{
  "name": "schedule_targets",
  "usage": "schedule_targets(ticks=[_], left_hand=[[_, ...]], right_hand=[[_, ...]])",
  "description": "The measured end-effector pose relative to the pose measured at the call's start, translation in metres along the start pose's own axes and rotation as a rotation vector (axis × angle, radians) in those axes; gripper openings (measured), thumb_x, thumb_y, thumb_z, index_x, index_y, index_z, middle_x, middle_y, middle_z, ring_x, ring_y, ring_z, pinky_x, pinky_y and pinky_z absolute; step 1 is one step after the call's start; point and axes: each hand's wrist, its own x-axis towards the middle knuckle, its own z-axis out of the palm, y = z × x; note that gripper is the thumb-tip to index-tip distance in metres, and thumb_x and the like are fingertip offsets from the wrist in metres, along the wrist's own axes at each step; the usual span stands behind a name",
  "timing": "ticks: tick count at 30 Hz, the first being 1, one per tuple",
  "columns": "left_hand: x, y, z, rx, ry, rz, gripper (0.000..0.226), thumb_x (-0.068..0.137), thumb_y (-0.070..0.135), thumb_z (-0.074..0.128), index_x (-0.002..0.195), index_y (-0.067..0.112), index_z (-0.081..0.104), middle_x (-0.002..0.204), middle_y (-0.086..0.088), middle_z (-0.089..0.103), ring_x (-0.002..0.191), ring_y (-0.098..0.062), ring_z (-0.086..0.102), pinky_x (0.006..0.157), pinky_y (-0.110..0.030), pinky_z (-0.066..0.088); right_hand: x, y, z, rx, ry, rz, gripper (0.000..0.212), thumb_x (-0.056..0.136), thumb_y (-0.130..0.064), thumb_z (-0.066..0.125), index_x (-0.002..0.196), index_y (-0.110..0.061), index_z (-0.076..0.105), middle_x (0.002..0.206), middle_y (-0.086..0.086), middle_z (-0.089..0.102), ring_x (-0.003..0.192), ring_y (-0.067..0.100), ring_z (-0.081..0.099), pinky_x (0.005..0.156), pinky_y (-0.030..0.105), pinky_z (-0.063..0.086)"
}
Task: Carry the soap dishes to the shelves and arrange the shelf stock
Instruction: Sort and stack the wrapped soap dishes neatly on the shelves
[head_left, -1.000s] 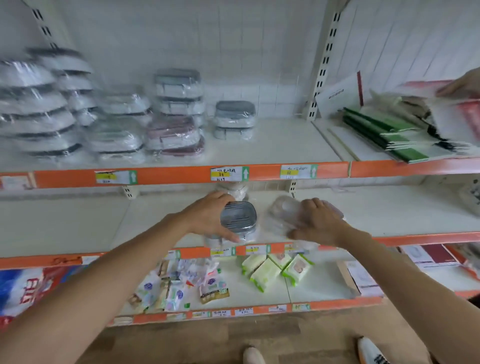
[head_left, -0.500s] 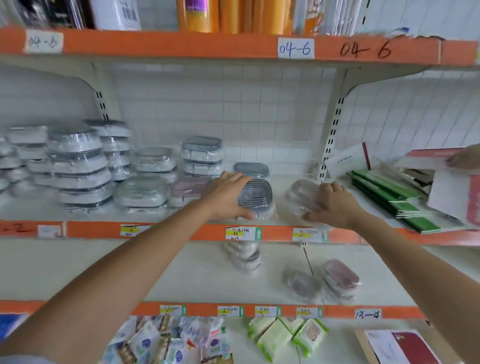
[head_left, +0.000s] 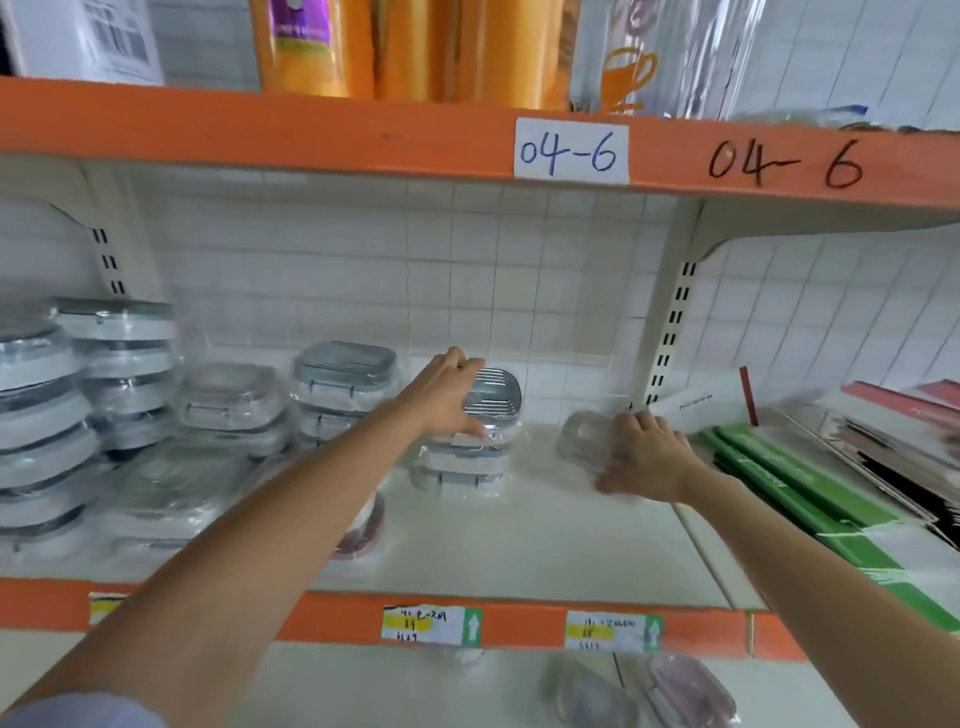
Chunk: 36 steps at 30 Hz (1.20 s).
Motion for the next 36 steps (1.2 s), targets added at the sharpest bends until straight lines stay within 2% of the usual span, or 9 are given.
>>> schedule_targets(ticks=[8, 12, 15, 18, 21, 25, 30, 33, 36], left_hand=[[0.04, -0.014, 0.002, 0.036, -0.259, -0.089, 0.083, 0.08, 0.04, 0.074, 0.146, 0.012, 0.033, 0.142, -0.009, 0.04, 0.13, -0.025, 0.04, 0.105, -0.029, 0.034], [0.047, -0.013, 0.001, 0.084, -0.307, -0.091, 0.08, 0.081, 0.035, 0.075, 0.145, 0.01, 0.035, 0.145, -0.008, 0.041, 0.131, -0.026, 0.041, 0.107, -0.032, 0.035], [0.043, -0.01, -0.001, 0.119, -0.265, -0.041, 0.075, 0.079, 0.038, 0.076, 0.138, 0.006, 0.043, 0.138, -0.008, 0.038, 0.129, -0.026, 0.04, 0.106, -0.036, 0.037], [0.029, -0.007, -0.007, 0.123, -0.132, 0.037, 0.07, 0.077, 0.038, 0.077, 0.132, 0.009, 0.046, 0.129, -0.004, 0.04, 0.122, -0.019, 0.039, 0.101, -0.034, 0.038], [0.012, -0.006, -0.016, 0.134, -0.056, 0.088, 0.038, 0.081, 0.03, 0.073, 0.11, 0.013, 0.056, 0.111, -0.001, 0.046, 0.109, -0.018, 0.046, 0.09, -0.034, 0.043], [-0.021, -0.017, -0.022, 0.157, -0.141, 0.105, 0.006, 0.085, 0.023, 0.066, 0.088, 0.018, 0.064, 0.089, 0.006, 0.057, 0.092, -0.018, 0.059, 0.082, -0.034, 0.05], [-0.07, -0.052, -0.032, 0.196, -0.199, 0.134, 0.02, 0.09, 0.024, 0.06, 0.106, 0.012, 0.066, 0.108, -0.001, 0.062, 0.101, -0.017, 0.058, 0.084, -0.028, 0.046], [-0.098, -0.087, -0.045, 0.213, -0.183, 0.132, 0.023, 0.091, 0.029, 0.06, 0.107, 0.013, 0.066, 0.104, 0.0, 0.061, 0.099, -0.018, 0.058, 0.085, -0.034, 0.049], [-0.123, -0.124, -0.061, 0.233, -0.225, 0.098, 0.023, 0.092, 0.03, 0.058, 0.109, 0.016, 0.064, 0.1, 0.006, 0.054, 0.098, -0.013, 0.054, 0.089, -0.032, 0.048]], right_hand=[[0.038, 0.006, 0.013, 0.061, -0.033, -0.031, 0.076, 0.072, -0.045, 0.072, 0.131, -0.013, 0.035, 0.133, 0.007, 0.036, 0.128, 0.026, 0.03, 0.102, 0.036, 0.028], [0.047, 0.005, 0.015, 0.065, -0.03, -0.059, 0.077, 0.071, -0.045, 0.072, 0.132, -0.014, 0.035, 0.133, 0.006, 0.037, 0.127, 0.026, 0.031, 0.102, 0.036, 0.027], [0.05, 0.005, 0.006, 0.071, 0.044, -0.046, 0.079, 0.073, -0.048, 0.071, 0.133, -0.011, 0.035, 0.133, 0.009, 0.037, 0.125, 0.028, 0.032, 0.101, 0.038, 0.03], [0.048, 0.0, -0.015, 0.09, 0.141, -0.05, 0.077, 0.075, -0.05, 0.07, 0.13, -0.007, 0.036, 0.13, 0.012, 0.039, 0.122, 0.03, 0.033, 0.1, 0.04, 0.032], [0.043, -0.016, -0.036, 0.154, 0.217, -0.074, 0.079, 0.077, -0.051, 0.068, 0.133, -0.007, 0.035, 0.131, 0.012, 0.039, 0.124, 0.03, 0.032, 0.101, 0.04, 0.03], [0.032, -0.052, -0.053, 0.253, 0.232, -0.189, 0.079, 0.076, -0.052, 0.066, 0.135, -0.01, 0.035, 0.131, 0.01, 0.04, 0.122, 0.028, 0.033, 0.1, 0.038, 0.03], [0.029, -0.131, -0.059, 0.294, 0.223, -0.362, 0.076, 0.077, -0.042, 0.071, 0.136, -0.011, 0.033, 0.132, 0.009, 0.04, 0.122, 0.027, 0.032, 0.103, 0.039, 0.03], [0.035, -0.188, -0.062, 0.267, 0.245, -0.457, 0.079, 0.077, -0.042, 0.072, 0.139, -0.011, 0.033, 0.131, 0.012, 0.037, 0.123, 0.03, 0.032, 0.105, 0.04, 0.029], [0.046, -0.247, -0.06, 0.241, 0.231, -0.524, 0.085, 0.076, -0.045, 0.072, 0.142, -0.012, 0.031, 0.134, 0.013, 0.032, 0.125, 0.029, 0.029, 0.108, 0.04, 0.027]])
